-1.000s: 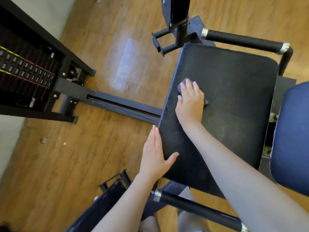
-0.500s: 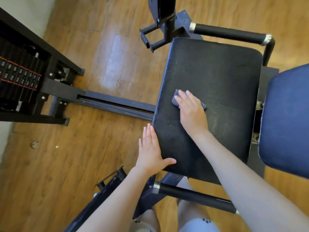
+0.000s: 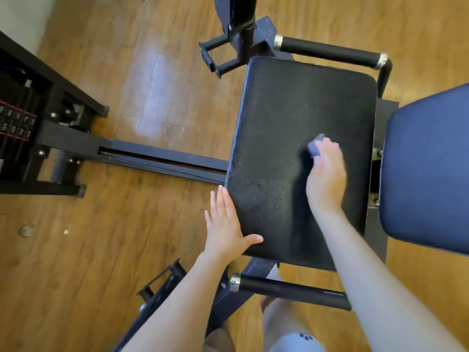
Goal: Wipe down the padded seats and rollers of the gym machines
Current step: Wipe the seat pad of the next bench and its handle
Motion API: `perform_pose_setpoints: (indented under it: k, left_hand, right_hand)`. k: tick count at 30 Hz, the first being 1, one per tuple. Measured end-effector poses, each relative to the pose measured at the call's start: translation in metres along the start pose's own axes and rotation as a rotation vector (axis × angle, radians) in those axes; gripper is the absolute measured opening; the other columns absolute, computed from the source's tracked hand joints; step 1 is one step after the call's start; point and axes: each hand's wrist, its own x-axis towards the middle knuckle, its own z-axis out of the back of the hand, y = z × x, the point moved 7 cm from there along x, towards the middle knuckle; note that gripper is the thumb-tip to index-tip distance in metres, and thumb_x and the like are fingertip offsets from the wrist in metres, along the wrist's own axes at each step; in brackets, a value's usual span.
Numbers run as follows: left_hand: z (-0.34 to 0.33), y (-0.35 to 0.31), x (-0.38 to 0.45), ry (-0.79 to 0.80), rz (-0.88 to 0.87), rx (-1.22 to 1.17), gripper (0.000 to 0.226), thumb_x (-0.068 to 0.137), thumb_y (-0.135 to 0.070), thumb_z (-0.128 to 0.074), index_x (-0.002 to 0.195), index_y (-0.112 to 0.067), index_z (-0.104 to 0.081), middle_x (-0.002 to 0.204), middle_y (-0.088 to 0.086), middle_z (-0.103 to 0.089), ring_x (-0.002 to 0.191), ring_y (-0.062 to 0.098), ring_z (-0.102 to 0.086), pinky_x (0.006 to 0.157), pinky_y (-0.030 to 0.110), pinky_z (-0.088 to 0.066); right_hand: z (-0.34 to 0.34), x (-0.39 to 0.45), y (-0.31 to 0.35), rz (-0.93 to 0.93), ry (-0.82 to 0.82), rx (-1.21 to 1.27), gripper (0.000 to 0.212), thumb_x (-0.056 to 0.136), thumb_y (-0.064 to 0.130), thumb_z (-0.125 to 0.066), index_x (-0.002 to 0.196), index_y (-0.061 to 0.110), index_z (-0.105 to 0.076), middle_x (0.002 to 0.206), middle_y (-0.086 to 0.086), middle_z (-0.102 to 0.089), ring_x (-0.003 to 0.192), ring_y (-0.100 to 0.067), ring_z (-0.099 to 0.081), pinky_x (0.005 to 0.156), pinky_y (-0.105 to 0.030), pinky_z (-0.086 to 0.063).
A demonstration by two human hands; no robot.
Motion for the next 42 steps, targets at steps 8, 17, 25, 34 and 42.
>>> perform_pose_setpoints:
  k: [8,17,25,34,42]
  left_hand:
    - [0.001,0.000,0.000,-0.027,-0.039,-0.074,0.127,0.074,-0.058,-0.067,0.143,-0.011,0.027,0.153,0.004,0.030,0.133,0.016,0.035,0.113,0.051,0.006]
    - [-0.003,0.003,-0.007,-0.092,0.065,-0.090,0.118,0.080,-0.059,-0.061,0.144,-0.009,0.025,0.154,0.005,0.027,0.139,0.024,0.030,0.112,0.052,0.009]
    - [-0.003,0.003,-0.005,-0.118,0.079,-0.137,0.130,0.070,-0.054,-0.074,0.146,-0.011,0.022,0.156,0.004,0.022,0.141,0.024,0.024,0.114,0.047,0.006]
    - [-0.006,0.007,-0.004,-0.129,0.053,-0.140,0.131,0.069,-0.055,-0.075,0.146,-0.010,0.021,0.158,0.003,0.017,0.143,0.022,0.021,0.114,0.044,0.006]
    - [-0.005,0.006,-0.015,-0.150,0.100,-0.106,0.125,0.073,-0.061,-0.067,0.146,-0.010,0.021,0.157,0.004,0.018,0.143,0.022,0.021,0.114,0.048,0.006]
  right_hand:
    - [-0.105,-0.068,0.118,0.551,0.425,-0.007,0.038,0.066,-0.011,-0.068,0.102,0.000,-0.067,0.117,-0.017,-0.063,0.116,-0.038,-0.054,0.098,-0.051,-0.039]
    - [-0.089,-0.095,0.100,0.611,0.382,-0.096,0.033,0.087,0.016,-0.044,0.108,0.004,-0.067,0.120,-0.013,-0.063,0.116,-0.033,-0.055,0.096,-0.046,-0.043]
    - [-0.071,-0.094,0.063,0.813,0.371,-0.218,0.037,0.086,0.006,-0.040,0.113,0.006,-0.065,0.122,-0.012,-0.062,0.115,-0.032,-0.056,0.096,-0.043,-0.045]
    - [0.030,-0.055,-0.092,0.260,0.207,-0.309,0.038,0.086,-0.014,-0.047,0.121,-0.004,-0.055,0.131,-0.021,-0.052,0.123,-0.041,-0.045,0.104,-0.046,-0.034]
    - [0.031,-0.059,-0.092,0.005,0.092,-0.134,0.036,0.092,-0.004,-0.045,0.126,0.002,-0.055,0.139,-0.014,-0.047,0.132,-0.034,-0.037,0.109,-0.044,-0.029]
